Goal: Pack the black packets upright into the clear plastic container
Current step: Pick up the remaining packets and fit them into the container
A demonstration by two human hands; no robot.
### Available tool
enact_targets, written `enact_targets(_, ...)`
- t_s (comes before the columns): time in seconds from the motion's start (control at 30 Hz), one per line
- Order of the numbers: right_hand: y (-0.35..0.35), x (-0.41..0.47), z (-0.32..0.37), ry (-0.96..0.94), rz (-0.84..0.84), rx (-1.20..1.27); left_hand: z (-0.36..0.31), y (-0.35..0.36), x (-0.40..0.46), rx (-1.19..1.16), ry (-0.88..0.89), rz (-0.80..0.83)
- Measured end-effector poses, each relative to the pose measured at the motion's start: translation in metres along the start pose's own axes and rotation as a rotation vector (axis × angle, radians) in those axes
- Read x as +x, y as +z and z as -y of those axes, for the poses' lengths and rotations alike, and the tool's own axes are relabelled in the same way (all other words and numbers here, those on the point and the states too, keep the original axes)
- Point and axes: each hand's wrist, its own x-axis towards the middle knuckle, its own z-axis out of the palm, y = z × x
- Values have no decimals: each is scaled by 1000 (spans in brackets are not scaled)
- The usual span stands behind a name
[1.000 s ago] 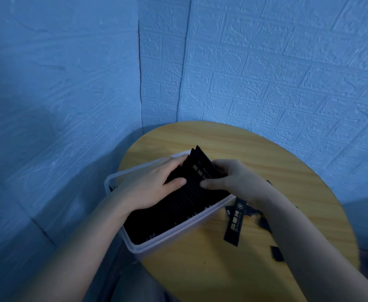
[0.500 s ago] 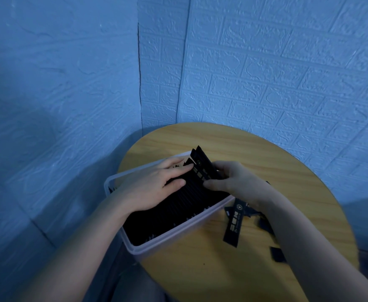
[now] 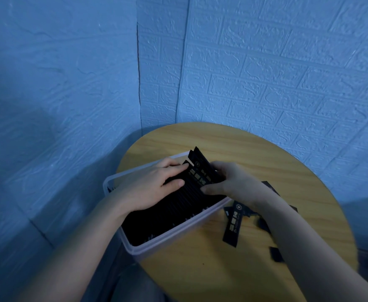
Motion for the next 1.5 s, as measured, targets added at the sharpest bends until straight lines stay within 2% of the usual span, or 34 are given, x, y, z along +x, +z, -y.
enact_targets(0.23,-6,-3,-2,-16,29,154,0,0,-1,-1,7,-17)
enact_targets(0.67,-5,-2,-4,-18,31,200,4,2,0,26,-7,-18)
enact_targets(1.23,-3,-3,1,-2,7,54,-2,1,-2,-57,-71,-67)
enact_targets(1.5,-2,-3,0,-36,-15,88,-1,0,-2,-60,-67,-68)
